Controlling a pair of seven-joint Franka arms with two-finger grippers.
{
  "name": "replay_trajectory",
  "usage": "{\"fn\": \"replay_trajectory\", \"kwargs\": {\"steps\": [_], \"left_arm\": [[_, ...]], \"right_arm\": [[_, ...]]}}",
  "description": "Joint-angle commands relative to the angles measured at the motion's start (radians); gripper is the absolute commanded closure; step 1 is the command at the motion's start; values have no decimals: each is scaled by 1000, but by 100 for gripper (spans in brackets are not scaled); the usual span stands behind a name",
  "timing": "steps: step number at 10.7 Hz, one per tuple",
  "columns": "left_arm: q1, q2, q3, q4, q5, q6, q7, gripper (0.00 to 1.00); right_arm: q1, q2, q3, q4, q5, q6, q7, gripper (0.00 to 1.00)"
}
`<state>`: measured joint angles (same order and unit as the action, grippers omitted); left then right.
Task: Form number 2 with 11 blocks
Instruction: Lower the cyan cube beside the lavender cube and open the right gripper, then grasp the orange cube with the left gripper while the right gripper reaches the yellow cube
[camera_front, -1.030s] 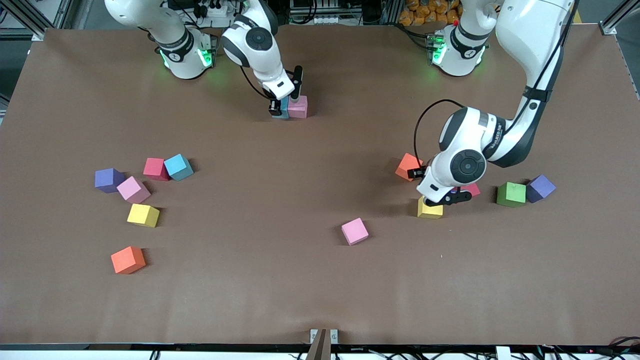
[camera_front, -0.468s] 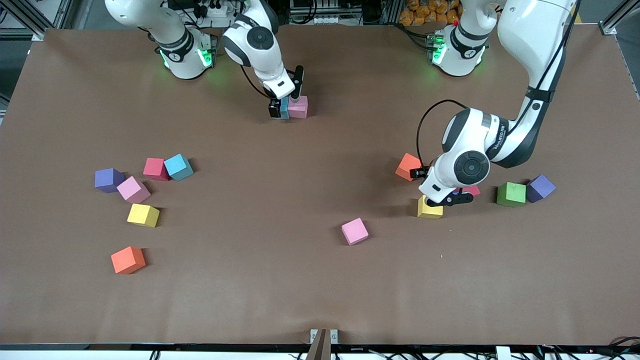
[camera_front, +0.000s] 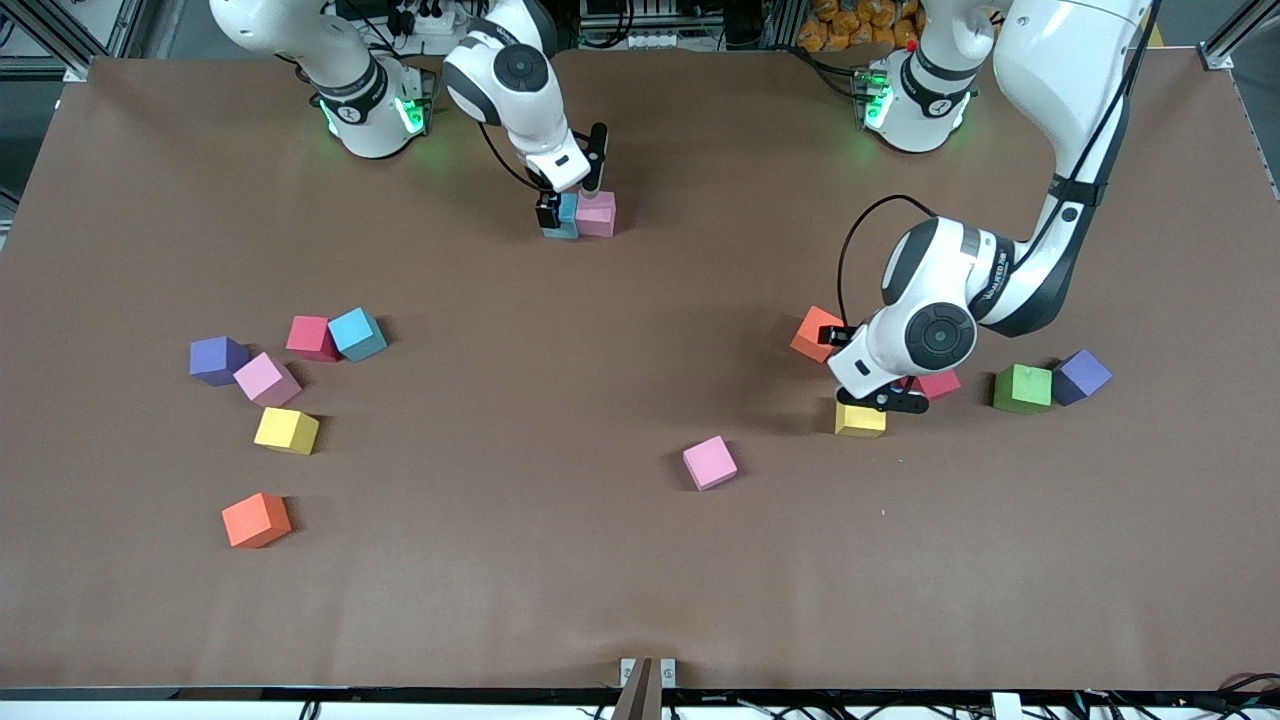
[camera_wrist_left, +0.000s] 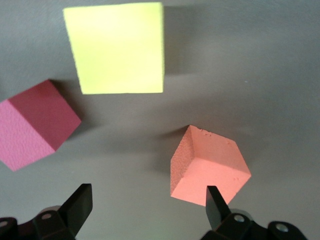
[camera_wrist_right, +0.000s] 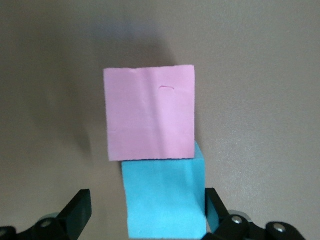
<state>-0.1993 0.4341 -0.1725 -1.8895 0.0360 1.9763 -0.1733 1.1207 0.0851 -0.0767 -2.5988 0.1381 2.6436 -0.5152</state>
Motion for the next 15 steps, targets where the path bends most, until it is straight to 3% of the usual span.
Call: {"fn": "replay_trajectory", "kwargs": {"steps": [1,3,6,10,12,14,15], "left_arm": [[2,-18,-12,4,1,-11,118,0],[-2,-25,-38,1,1,-23,88,0],[-23,-15,-68,4,5,-17,98,0],[-43,17,-97,1,70,15,86,0],[-45,35,-99,0,126,22,84,0],[-51,41,-99,-6,134,24,84,0],[-51,44,-99,-10,134,30,84,0]], "right_arm": [[-15,-96,-2,-11,11,-77,6,0],[-109,-171,-3,-9,6,-161,-18,0],[-347,-240,-3,-7,-37,-255,-32,0],[-726,-200,-41,83,-42,-252,-372,0],[-865,-191,-41,113,-26,-218,-370,0],[-970,-116,-41,161,-16,-154,-266,0],[-1001,-82,-41,170,32,-116,-202,0]]}}
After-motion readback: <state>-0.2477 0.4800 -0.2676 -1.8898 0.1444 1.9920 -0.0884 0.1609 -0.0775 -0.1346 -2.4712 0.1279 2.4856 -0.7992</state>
